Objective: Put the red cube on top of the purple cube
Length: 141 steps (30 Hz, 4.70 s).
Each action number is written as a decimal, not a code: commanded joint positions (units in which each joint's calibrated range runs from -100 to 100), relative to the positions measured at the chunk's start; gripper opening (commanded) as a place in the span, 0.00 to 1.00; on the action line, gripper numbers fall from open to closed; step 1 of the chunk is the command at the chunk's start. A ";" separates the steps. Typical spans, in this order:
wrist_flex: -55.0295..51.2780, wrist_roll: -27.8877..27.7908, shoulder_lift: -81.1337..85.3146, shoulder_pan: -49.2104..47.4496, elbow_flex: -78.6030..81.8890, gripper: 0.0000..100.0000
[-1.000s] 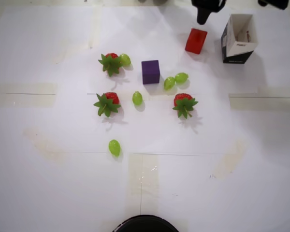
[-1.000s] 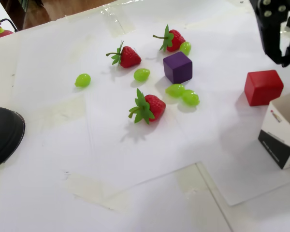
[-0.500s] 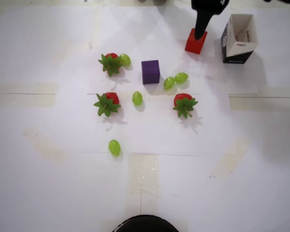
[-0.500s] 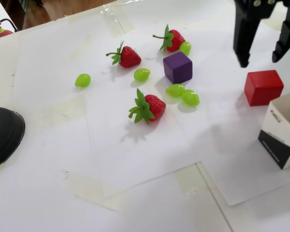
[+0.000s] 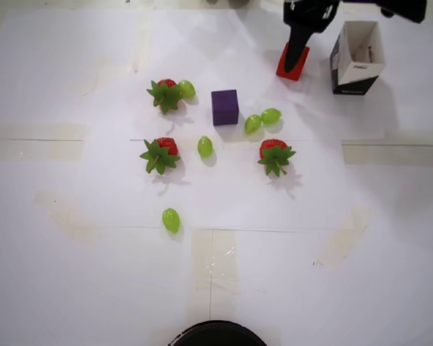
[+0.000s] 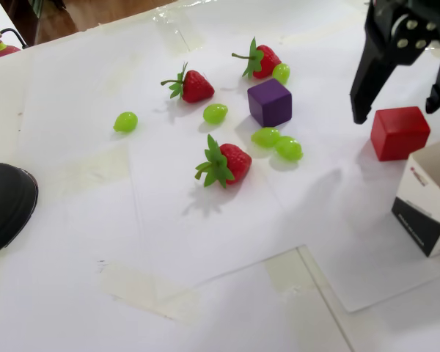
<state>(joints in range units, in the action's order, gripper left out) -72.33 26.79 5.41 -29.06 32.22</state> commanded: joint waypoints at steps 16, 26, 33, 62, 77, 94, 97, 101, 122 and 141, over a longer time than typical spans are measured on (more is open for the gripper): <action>6.32 1.32 -1.62 -0.27 5.51 0.19; 5.34 2.05 -1.71 0.39 5.60 0.13; 0.35 2.88 -0.94 1.34 1.87 0.09; -7.00 9.96 -7.99 14.36 -24.85 0.06; -5.45 11.97 -13.49 18.48 -31.22 0.06; -9.69 13.87 -14.52 24.50 -36.58 0.05; -10.18 13.58 -14.78 25.90 -36.94 0.05; -10.43 13.24 -15.47 26.78 -37.76 0.05; -6.83 13.72 -20.37 24.73 -38.31 0.06; -3.24 13.43 -22.60 24.36 -35.13 0.10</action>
<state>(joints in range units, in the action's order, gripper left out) -76.13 40.32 -17.40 -4.49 -1.54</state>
